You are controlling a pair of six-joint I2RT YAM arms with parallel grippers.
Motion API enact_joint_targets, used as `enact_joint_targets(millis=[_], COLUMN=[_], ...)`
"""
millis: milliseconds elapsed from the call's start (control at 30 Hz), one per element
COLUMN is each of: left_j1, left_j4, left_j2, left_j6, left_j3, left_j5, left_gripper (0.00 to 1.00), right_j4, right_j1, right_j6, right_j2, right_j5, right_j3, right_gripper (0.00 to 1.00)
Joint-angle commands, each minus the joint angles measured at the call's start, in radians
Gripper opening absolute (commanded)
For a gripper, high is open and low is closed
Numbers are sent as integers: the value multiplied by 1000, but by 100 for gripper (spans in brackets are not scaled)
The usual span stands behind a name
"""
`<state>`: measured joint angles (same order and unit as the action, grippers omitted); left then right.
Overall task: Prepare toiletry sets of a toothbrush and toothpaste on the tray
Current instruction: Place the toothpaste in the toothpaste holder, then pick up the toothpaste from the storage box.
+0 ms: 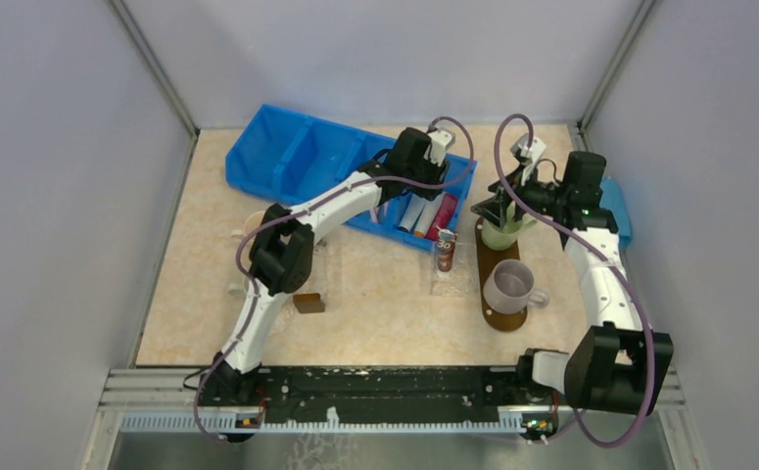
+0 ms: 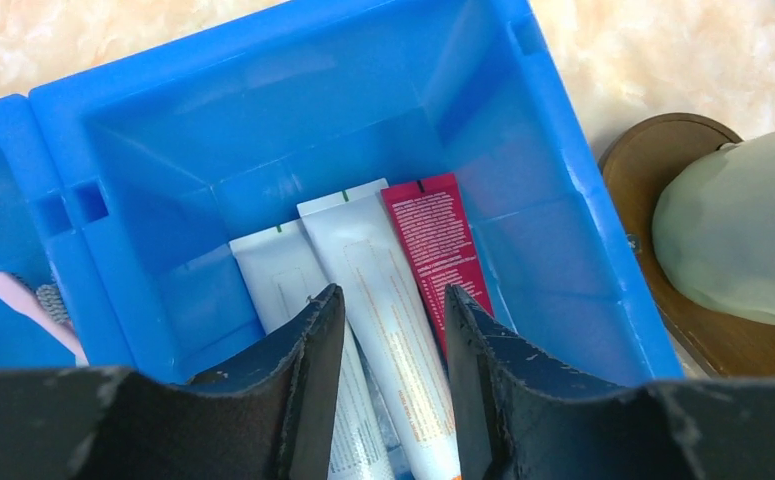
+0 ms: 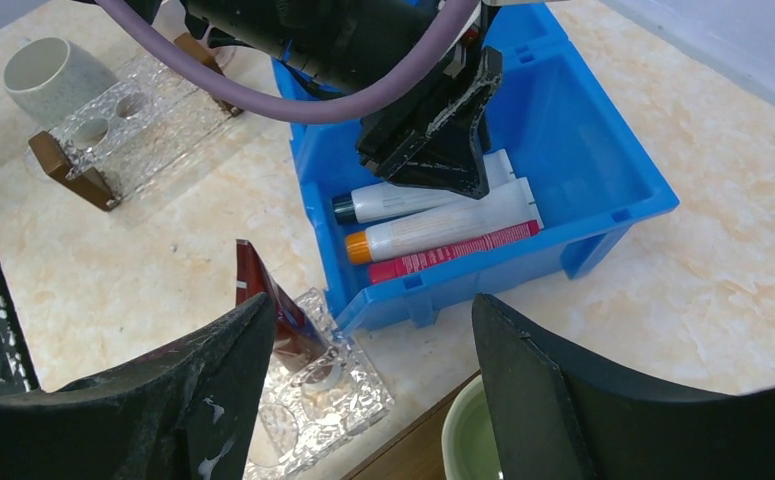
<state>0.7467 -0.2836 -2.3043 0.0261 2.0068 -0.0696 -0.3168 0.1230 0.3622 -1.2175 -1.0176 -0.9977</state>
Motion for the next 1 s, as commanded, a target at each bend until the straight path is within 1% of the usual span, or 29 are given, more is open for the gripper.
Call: enact_joint_targets(millis=[0,267,600,967], left_j1=[10,20,23,23], left_j4=[-93,-209,-264,-313], left_j2=[-35,-107,-171,-222], left_j6=[-17,-44,-65,-74], left_j3=[68,172,231,280], left_j5=[35,35,39,41], left_gripper=[48,49,52,52], right_j4=[38,40,41,42], right_j1=[10,10,10,11], right_j6=[-8,-9,-9,-11], right_j2=[23,22,21,16], right_j5=[-10,-13,-17,-20], right_j3=[-4,-2,-1,0], right_gripper=[72,72,72,72])
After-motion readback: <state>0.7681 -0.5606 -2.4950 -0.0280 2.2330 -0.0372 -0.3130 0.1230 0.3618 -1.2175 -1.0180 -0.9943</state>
